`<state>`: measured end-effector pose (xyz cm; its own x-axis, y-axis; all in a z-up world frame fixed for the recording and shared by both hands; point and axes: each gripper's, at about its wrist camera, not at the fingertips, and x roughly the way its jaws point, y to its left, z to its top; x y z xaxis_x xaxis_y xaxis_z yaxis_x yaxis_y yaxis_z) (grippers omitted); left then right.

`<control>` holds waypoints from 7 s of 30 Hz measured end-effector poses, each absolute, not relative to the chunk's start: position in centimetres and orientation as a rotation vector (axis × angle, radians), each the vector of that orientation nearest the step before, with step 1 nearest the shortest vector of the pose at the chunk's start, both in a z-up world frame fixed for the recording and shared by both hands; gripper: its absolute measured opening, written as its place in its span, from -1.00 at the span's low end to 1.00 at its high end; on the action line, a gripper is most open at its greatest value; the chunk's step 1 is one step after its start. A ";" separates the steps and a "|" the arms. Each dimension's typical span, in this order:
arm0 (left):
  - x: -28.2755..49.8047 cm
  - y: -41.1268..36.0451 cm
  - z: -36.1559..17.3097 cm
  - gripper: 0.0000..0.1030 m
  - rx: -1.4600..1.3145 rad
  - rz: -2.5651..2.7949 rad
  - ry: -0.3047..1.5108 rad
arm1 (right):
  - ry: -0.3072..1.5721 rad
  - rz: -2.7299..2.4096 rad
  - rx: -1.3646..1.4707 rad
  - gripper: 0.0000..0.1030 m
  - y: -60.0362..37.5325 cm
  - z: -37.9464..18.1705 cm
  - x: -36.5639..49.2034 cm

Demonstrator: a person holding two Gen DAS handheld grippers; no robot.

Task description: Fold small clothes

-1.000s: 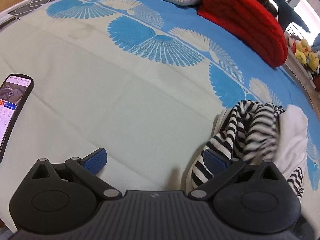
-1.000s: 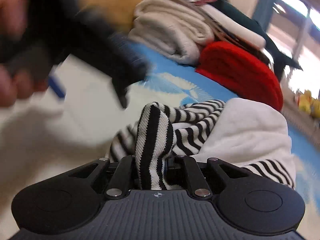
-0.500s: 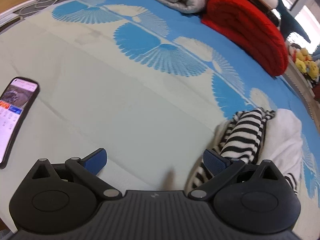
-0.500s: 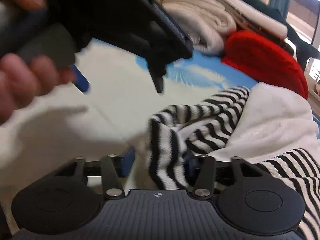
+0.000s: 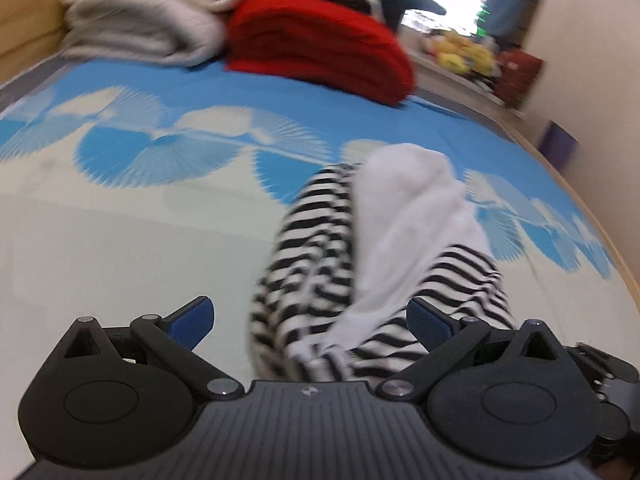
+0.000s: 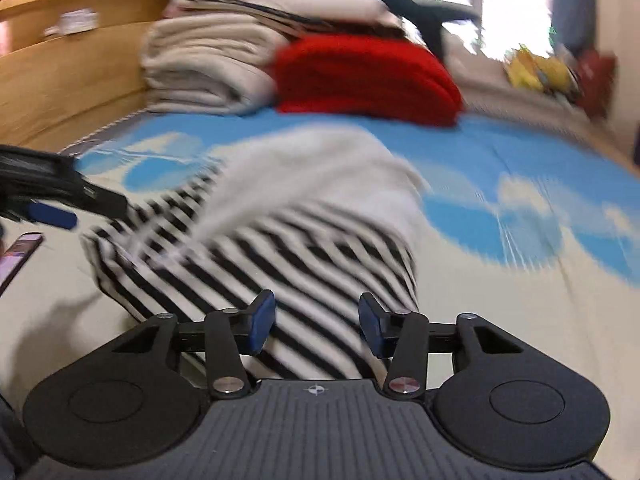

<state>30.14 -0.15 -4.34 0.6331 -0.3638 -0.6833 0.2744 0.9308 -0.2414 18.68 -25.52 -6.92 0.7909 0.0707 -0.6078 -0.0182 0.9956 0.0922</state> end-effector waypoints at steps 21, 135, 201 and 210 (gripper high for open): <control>37.5 -3.7 -9.4 -0.71 -0.275 -0.336 1.029 | 0.768 0.254 -0.056 -0.78 -24.2 -7.8 17.1; 68.3 -15.7 -5.3 0.77 -0.117 -0.111 0.744 | 0.677 -0.043 0.756 -0.62 -48.2 -15.2 38.7; 33.5 -15.5 -7.0 0.99 0.152 -0.153 0.700 | 0.721 -0.303 0.198 0.83 -31.1 -6.4 28.3; 33.6 -15.4 -7.7 0.99 0.148 -0.135 0.722 | 0.722 -0.261 0.172 0.85 -30.0 -6.4 27.2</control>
<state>33.64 -15.42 -7.65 0.7425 -0.0717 -0.6660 0.1735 0.9809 0.0878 27.20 -30.03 -6.40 0.7203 -0.1757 -0.6711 0.2936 0.9537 0.0654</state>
